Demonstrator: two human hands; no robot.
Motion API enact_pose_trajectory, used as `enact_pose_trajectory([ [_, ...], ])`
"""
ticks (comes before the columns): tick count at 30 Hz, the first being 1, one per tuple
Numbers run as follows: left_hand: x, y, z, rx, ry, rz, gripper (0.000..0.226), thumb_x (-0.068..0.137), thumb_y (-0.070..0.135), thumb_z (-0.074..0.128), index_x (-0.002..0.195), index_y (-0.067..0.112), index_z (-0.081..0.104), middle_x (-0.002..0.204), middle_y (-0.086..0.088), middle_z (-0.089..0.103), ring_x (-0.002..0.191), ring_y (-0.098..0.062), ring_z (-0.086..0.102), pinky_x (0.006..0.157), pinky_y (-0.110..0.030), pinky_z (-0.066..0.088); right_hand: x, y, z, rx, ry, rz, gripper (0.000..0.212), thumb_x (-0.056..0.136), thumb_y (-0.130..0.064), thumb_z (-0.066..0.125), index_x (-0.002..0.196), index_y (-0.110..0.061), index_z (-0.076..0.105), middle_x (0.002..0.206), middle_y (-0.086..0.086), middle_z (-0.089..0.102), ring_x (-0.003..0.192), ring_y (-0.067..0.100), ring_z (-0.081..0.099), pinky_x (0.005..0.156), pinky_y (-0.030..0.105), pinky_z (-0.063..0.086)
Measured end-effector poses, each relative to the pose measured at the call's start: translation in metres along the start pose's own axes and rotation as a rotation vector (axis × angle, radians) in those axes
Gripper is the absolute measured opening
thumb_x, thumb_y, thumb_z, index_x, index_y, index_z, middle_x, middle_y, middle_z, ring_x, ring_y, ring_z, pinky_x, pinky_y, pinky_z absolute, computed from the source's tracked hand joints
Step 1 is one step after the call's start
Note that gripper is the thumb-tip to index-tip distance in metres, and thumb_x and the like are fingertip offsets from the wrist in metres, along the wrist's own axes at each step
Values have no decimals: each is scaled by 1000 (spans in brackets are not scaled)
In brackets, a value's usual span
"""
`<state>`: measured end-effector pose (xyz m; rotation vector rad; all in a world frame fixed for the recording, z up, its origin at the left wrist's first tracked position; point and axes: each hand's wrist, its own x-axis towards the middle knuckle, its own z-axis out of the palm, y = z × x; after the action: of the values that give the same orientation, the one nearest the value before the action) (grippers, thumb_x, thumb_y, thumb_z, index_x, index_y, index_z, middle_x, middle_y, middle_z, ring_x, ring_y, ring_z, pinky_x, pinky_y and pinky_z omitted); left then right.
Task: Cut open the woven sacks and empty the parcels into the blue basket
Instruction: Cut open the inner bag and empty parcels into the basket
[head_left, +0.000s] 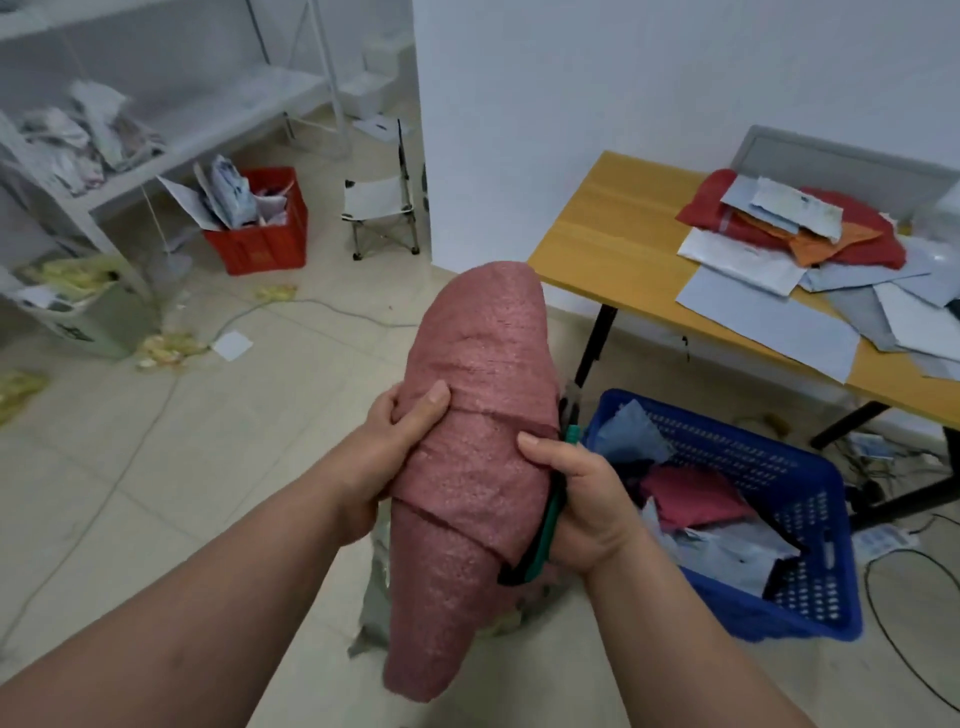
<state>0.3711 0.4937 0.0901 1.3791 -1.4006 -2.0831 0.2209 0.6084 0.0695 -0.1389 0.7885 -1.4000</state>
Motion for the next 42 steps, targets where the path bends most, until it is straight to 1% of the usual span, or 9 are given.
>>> enact_pose_trajectory([
  [4, 4, 1, -43, -247, -153, -54, 66, 68, 37, 82, 128, 21, 58, 119, -11, 69, 108, -28, 67, 91, -43, 54, 43, 29, 23, -369, 259, -90, 46, 74, -18, 77, 118, -12, 65, 118, 19, 69, 105, 33, 67, 98, 52, 50],
  [8, 26, 7, -68, 144, 285, 185, 88, 47, 37, 90, 126, 25, 54, 114, -2, 70, 102, -24, 68, 94, -45, 52, 79, 39, 36, -787, 785, -294, 29, 78, -31, 78, 91, -21, 55, 92, 0, 64, 80, 15, 63, 74, 32, 51],
  [11, 34, 21, -72, 612, 526, 280, 92, 62, 47, 83, 139, 24, 39, 126, 2, 61, 109, -19, 61, 96, -32, 47, 104, 51, 56, -567, 513, -298, 40, 73, -48, 77, 99, -20, 63, 92, 5, 71, 80, 19, 68, 74, 37, 55],
  [15, 40, 29, -76, 805, 247, 302, 83, 71, 35, 71, 140, 33, 27, 111, 12, 63, 85, -1, 58, 75, -16, 50, 145, 53, 83, -500, 341, -135, 78, 53, -54, 85, 118, -17, 61, 97, 6, 75, 76, 24, 72, 71, 43, 59],
  [20, 59, 45, -131, 148, 288, 162, 71, 81, 39, 73, 137, 28, 32, 119, 7, 62, 102, -10, 62, 76, -24, 48, 187, 39, 94, -400, 345, -79, 56, 67, -28, 80, 116, -9, 64, 99, 16, 74, 83, 37, 67, 70, 49, 60],
  [25, 98, 50, -225, 280, 604, 138, 97, 62, 80, 62, 144, 42, 26, 127, 0, 50, 120, -22, 51, 103, -48, 44, 235, 44, 125, -191, 188, 131, 44, 77, -16, 69, 121, -14, 65, 116, 23, 68, 103, 44, 66, 77, 58, 55],
  [32, 133, 76, -342, -229, 35, -76, 102, 52, 69, 80, 141, 41, 38, 137, 6, 56, 117, -17, 61, 98, -39, 50, 330, 97, 194, -76, 36, 230, 61, 63, -8, 68, 124, -3, 65, 126, 27, 62, 109, 42, 63, 92, 53, 52],
  [36, 151, 91, -402, -153, 43, 11, 91, 54, 24, 93, 133, 27, 49, 115, 3, 69, 101, -15, 70, 86, -32, 56, 382, 134, 223, -103, 212, 131, 48, 73, -3, 65, 121, -5, 66, 117, 26, 67, 104, 44, 66, 94, 58, 50],
  [42, 178, 97, -413, 780, 348, 424, 34, 67, 41, 69, 96, 33, 54, 85, 8, 62, 78, -15, 63, 64, -36, 54, 434, 164, 246, -485, 783, -120, 18, 88, -8, 57, 106, -8, 53, 73, 13, 53, 51, 20, 43, 47, 27, 33],
])
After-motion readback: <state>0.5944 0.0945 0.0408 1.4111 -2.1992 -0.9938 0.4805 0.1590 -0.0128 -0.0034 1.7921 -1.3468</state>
